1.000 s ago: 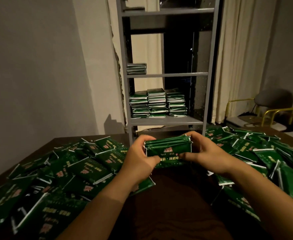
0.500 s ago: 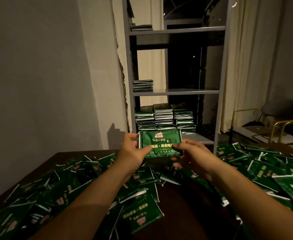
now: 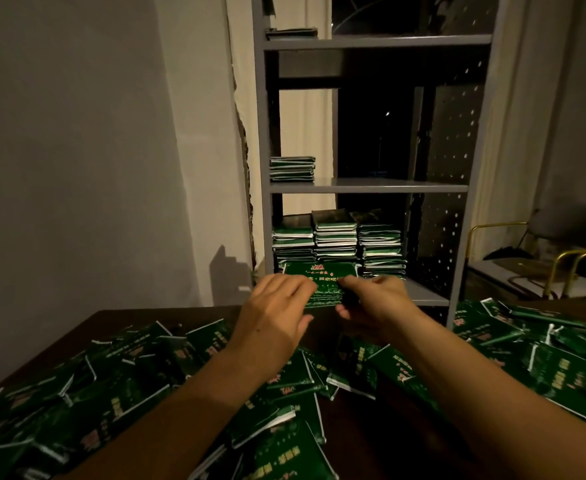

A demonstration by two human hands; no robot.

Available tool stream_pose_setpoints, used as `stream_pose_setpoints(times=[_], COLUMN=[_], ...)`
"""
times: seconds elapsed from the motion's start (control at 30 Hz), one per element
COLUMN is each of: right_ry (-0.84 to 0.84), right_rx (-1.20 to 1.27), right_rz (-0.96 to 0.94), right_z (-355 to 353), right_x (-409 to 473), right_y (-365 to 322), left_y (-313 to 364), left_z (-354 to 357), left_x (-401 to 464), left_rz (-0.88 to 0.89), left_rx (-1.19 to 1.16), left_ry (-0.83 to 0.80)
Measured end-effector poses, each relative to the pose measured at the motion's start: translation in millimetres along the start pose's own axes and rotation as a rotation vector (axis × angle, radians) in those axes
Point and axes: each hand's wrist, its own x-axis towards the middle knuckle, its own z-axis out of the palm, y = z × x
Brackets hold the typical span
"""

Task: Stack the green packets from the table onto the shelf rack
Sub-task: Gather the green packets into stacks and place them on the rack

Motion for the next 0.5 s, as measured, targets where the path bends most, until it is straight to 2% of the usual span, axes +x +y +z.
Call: stream_pose_setpoints(times=[0.07,0.27,0.33,0.4,0.5], right_ry=[0.009,0.194,0.220,0.145,0.148], right_rx=[-0.097,-0.823,-0.894,-0.904,-0.938], right_rz=[-0.057,-0.390,-0.499,-0.573,-0.599], right_z=[1.8,-5.2,-8.9,-10.7,-9.2], right_x=[5.7,7.0,1.3,-0.1,5.1], right_y=[2.8,9.4,15.3,22.4,24.1], left_y=[-3.5,-8.2,-5.2,-5.0,-11.3], left_z=[3.7,9.3,8.1,9.8,14.9], left_x=[3.6,11.2,10.6,8.9,11.9], left_rz=[0.037,0.055,0.044,0.062,0.074], left_rx=[0.068,0.171,0.137,0.160,0.227], left_ry=[0.049,0.074,0.047,0.017,0.003])
